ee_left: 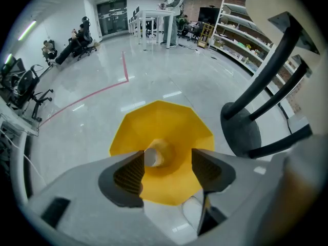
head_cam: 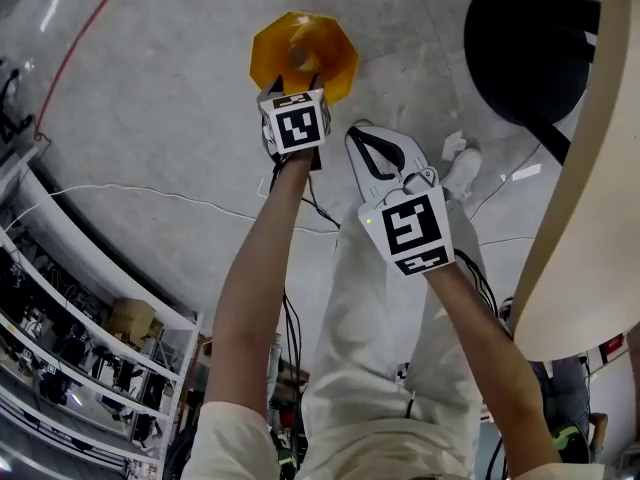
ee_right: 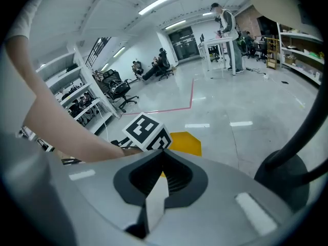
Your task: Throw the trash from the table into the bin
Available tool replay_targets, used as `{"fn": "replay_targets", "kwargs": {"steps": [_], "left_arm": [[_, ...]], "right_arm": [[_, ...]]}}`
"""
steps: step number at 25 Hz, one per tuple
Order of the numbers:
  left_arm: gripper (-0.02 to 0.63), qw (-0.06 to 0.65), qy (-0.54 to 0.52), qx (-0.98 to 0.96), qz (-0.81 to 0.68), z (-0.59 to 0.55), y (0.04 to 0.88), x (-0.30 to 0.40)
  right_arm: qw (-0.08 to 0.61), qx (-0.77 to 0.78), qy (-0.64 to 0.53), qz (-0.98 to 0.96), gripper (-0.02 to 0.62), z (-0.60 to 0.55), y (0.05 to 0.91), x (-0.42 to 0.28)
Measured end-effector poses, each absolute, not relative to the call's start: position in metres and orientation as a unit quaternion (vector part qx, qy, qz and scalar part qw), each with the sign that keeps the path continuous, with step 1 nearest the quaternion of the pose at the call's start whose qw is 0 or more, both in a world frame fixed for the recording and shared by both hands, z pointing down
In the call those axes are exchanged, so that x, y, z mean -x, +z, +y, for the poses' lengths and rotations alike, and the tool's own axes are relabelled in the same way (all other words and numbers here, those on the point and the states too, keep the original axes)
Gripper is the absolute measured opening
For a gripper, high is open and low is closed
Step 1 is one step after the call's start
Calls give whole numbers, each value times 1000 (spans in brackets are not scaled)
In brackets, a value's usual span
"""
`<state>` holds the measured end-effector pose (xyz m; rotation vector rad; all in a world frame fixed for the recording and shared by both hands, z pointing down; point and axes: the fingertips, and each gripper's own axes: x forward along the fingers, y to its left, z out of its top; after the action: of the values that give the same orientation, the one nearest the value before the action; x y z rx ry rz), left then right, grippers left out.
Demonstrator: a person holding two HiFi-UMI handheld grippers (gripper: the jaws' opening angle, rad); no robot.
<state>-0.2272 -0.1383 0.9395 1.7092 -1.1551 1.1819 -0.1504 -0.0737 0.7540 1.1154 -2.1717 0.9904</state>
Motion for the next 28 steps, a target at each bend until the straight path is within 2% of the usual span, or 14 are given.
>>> {"fn": "replay_targets", "kwargs": {"steps": [1, 3, 10, 17, 20, 28], "left_arm": [[291, 371, 459, -667, -453, -137, 933, 227], [239, 365, 452, -669, -464, -136, 919, 226], [8, 357, 415, -663, -510, -111, 836, 219], [8, 376, 363, -651, -551, -85, 710, 199], [8, 363, 348, -657, -561, -84, 652, 182], [8, 324, 338, -691, -551, -58, 534, 114]], "right_arm": [[248, -407, 360, -802, 8, -74, 747, 152], [239, -405, 349, -811, 8, -76, 731, 152], [195, -402, 313, -838, 8, -82, 645, 142], [134, -401, 304, -854, 8, -79, 528, 127], [116, -407, 293, -857, 8, -74, 482, 111], [87, -453, 251, -851, 8, -52, 391, 29]]}}
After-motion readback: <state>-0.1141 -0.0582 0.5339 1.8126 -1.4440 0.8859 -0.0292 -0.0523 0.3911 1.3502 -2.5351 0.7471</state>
